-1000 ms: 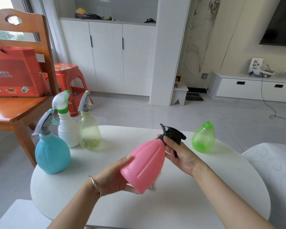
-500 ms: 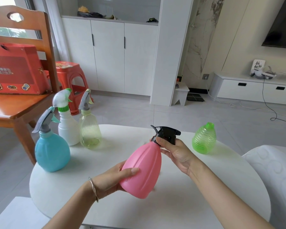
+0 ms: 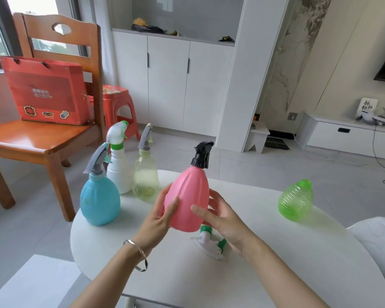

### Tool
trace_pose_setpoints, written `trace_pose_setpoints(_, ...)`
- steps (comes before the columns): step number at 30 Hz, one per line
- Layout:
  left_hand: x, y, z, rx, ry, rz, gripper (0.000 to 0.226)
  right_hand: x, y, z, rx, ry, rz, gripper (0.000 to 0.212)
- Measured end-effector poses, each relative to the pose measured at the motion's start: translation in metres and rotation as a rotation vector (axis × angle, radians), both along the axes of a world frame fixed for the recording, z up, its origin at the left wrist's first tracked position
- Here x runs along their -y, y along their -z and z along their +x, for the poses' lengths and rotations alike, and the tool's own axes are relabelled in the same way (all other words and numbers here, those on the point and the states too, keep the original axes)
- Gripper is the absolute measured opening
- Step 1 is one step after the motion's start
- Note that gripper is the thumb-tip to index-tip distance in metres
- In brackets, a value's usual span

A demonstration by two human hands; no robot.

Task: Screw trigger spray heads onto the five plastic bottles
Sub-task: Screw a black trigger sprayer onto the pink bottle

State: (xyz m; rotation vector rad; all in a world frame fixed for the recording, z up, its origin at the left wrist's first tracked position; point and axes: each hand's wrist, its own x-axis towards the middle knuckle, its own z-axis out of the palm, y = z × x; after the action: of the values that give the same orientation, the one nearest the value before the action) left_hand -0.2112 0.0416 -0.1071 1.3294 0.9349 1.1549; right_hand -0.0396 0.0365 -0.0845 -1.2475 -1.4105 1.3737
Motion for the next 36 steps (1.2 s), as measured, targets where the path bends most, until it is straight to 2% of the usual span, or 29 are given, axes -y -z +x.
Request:
trace_pose_setpoints(5,-0.006,0.001,-0.025,-0.005,0.0,0.097,0.048,-0.008,-0.006,-0.032,0.047,-0.039,0.12,0.076)
trace_pose_setpoints(8,-0.007,0.0,-0.043,-0.066,-0.026,0.128,0.074,-0.014,-0.01,-0.05,0.062,-0.082,0.172,0.072)
trace_pose_setpoints(10,-0.002,-0.003,-0.053,-0.119,-0.073,0.187,0.076,-0.018,-0.008,-0.061,0.1,-0.075,0.204,0.077)
trace_pose_setpoints(12,0.001,-0.007,-0.065,-0.179,-0.249,0.297,0.068,-0.021,-0.003,-0.073,0.143,-0.058,0.238,0.083)
trace_pose_setpoints(15,-0.001,-0.017,-0.092,-0.299,-0.596,0.52,0.045,-0.028,0.009,-0.088,0.173,-0.079,0.261,0.087)
trace_pose_setpoints(18,-0.005,-0.02,-0.124,-0.399,-0.779,0.634,0.049,-0.036,0.023,-0.102,0.193,-0.105,0.246,0.088)
trace_pose_setpoints(20,-0.01,-0.015,-0.14,-0.407,-0.793,0.566,0.065,-0.042,0.033,-0.111,0.214,-0.106,0.246,0.088)
trace_pose_setpoints(23,-0.022,0.004,-0.158,-0.409,-0.72,0.322,0.087,-0.05,0.047,-0.123,0.23,-0.061,0.247,0.088)
trace_pose_setpoints(25,-0.029,0.021,-0.167,-0.48,-0.637,0.194,0.096,-0.056,0.055,-0.129,0.226,-0.033,0.245,0.089)
trace_pose_setpoints(30,-0.04,0.051,-0.172,-0.54,-0.517,0.057,0.089,-0.065,0.068,-0.136,0.255,0.01,0.214,0.095)
trace_pose_setpoints(36,-0.047,0.059,-0.174,-0.422,-0.498,0.004,0.083,-0.072,0.075,-0.138,0.243,-0.009,0.18,0.097)
